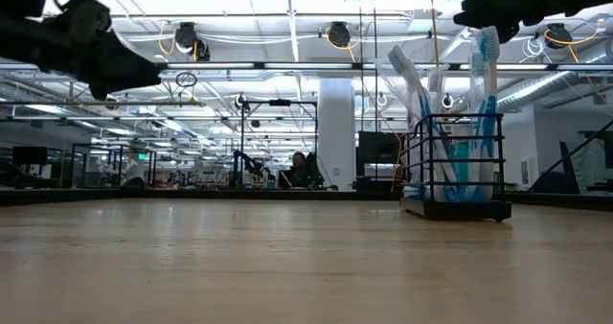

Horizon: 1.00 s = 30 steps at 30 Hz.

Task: Pick & Place toothbrushing station
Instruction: Return to Home Position

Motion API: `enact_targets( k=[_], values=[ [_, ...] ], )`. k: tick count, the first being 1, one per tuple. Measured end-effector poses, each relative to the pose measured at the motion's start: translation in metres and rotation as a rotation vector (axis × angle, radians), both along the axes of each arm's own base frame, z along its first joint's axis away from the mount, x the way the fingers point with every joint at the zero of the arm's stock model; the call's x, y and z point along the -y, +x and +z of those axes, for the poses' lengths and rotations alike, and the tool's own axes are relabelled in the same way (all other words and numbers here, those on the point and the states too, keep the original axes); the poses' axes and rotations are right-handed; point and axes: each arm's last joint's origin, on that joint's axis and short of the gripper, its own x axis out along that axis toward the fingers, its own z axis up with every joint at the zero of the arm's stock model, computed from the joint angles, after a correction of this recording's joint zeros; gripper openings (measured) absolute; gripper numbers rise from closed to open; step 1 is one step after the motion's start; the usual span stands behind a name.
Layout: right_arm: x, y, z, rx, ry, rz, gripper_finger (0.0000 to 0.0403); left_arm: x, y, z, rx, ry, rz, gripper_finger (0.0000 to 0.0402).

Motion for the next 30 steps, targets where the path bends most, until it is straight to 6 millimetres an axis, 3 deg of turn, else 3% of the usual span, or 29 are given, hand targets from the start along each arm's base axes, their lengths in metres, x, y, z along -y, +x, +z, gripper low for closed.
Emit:
enact_targets(
  k=[9, 30],
  values=[
    [0.000, 0.003, -0.020, 0.047, -0.001, 0.006, 0.0169, 0.004, -0.006, -0.023, 0.042, 0.042, -0.092, 0.0147],
    [0.000, -0.002, -0.065, 0.144, 0.025, 0.006, 0.0169, 0.005, -0.002, -0.027, 0.065, 0.090, -0.163, 0.0148]
  ],
)
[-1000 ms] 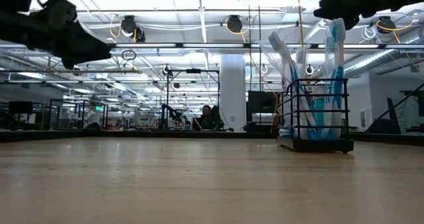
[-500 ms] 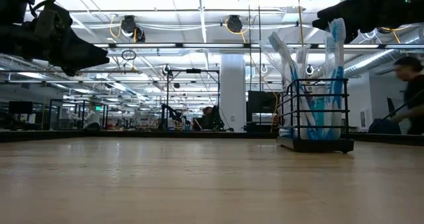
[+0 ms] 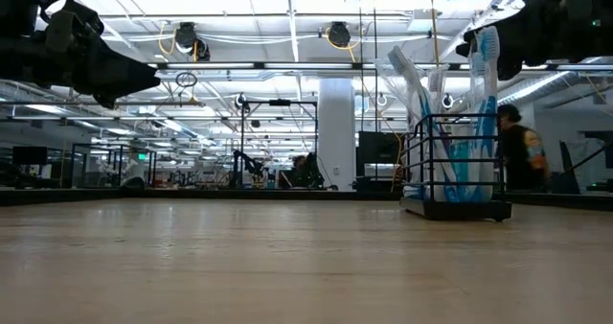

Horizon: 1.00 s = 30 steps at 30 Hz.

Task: Pick & Place toothbrushing station
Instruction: Return to Home Position

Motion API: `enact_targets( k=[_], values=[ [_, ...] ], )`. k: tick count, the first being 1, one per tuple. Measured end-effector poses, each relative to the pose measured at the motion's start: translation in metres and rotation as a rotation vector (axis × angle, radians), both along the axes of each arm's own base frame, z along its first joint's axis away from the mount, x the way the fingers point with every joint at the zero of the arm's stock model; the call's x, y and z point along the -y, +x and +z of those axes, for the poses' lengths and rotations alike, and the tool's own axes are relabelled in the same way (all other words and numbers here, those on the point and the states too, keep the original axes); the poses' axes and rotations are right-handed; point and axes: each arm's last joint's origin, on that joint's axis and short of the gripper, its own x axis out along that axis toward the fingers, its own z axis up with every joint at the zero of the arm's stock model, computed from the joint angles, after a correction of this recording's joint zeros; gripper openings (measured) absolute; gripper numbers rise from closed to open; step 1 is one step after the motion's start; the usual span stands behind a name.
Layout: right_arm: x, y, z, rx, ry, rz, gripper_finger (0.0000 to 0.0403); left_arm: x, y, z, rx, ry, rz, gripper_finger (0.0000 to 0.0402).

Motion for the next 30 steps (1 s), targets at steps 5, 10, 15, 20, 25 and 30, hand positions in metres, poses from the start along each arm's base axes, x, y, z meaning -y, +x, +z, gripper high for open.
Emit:
enact_targets(
  k=[5, 10, 15, 20, 25, 30],
  values=[
    [0.000, -0.004, -0.011, 0.051, 0.000, 0.000, 0.0169, 0.000, 0.000, 0.000, -0.001, 0.000, 0.000, 0.0147],
    [0.000, -0.008, -0.022, 0.081, -0.006, -0.003, 0.0169, 0.000, 0.000, 0.000, -0.002, 0.000, 0.000, 0.0148],
    [0.000, -0.013, -0.022, 0.136, -0.002, -0.004, 0.0169, 0.000, 0.000, 0.000, -0.003, 0.000, 0.000, 0.0147],
    [0.000, -0.015, -0.022, 0.157, 0.011, 0.000, 0.0169, 0.000, 0.000, 0.000, -0.004, 0.000, 0.000, 0.0147],
    [0.000, -0.014, -0.025, 0.117, 0.008, 0.000, 0.0169, 0.000, 0.000, -0.001, -0.004, 0.000, 0.000, 0.0148],
    [0.000, -0.014, -0.028, 0.089, -0.002, 0.003, 0.0169, 0.000, 0.000, -0.001, -0.004, 0.000, 0.000, 0.0147]
  ],
)
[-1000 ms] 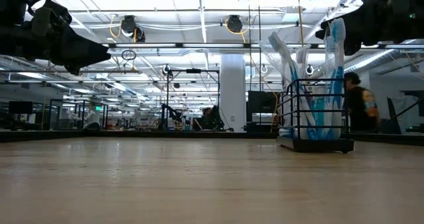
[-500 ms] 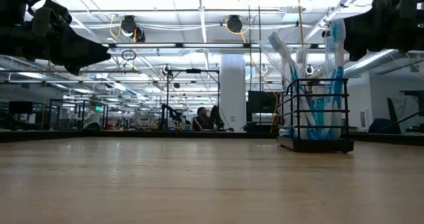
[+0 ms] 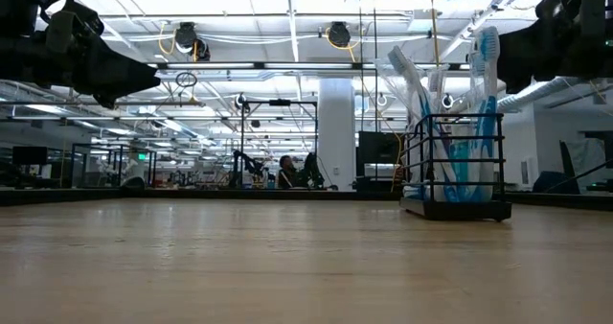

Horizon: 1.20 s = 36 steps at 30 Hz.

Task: Pick & Place toothbrushing station
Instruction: Return to Home Position

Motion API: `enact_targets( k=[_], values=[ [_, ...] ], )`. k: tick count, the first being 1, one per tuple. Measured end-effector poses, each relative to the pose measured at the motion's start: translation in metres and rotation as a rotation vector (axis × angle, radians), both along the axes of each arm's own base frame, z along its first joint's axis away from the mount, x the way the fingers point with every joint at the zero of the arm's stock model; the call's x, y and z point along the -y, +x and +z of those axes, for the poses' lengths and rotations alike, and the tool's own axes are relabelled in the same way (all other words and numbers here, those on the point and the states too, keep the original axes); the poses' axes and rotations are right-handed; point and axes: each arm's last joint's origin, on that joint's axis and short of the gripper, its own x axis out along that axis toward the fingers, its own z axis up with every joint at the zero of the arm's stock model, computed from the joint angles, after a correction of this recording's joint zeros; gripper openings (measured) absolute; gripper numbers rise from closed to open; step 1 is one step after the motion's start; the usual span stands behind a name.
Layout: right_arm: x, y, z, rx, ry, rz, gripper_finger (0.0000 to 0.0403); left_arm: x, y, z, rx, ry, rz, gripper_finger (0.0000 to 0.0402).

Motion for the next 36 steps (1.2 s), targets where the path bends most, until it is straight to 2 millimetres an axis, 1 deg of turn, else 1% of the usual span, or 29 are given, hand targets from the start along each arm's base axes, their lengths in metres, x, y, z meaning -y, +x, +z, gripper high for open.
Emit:
enact_targets(
  k=[6, 13, 19, 25, 32, 36],
  values=[
    [0.000, 0.001, -0.007, -0.076, -0.008, 0.002, 0.0169, 0.000, 0.000, 0.000, 0.000, -0.002, 0.000, 0.0147],
    [-0.001, 0.001, -0.009, -0.094, -0.035, 0.028, 0.0169, 0.000, 0.000, 0.000, 0.000, -0.003, 0.000, 0.0147],
    [-0.003, 0.001, -0.012, -0.127, -0.054, 0.093, 0.0169, 0.001, 0.000, -0.001, -0.004, -0.003, -0.037, 0.0148],
    [-0.003, 0.001, -0.012, -0.129, -0.047, 0.100, 0.0169, 0.001, 0.000, -0.001, -0.004, 0.000, -0.039, 0.0147],
    [-0.003, 0.002, -0.012, -0.128, -0.029, 0.102, 0.0169, 0.001, 0.001, 0.001, -0.005, 0.108, -0.038, 0.0147],
    [-0.003, 0.002, -0.012, -0.128, -0.028, 0.101, 0.0169, 0.001, 0.001, 0.003, 0.012, 0.113, -0.036, 0.0148]
  ],
)
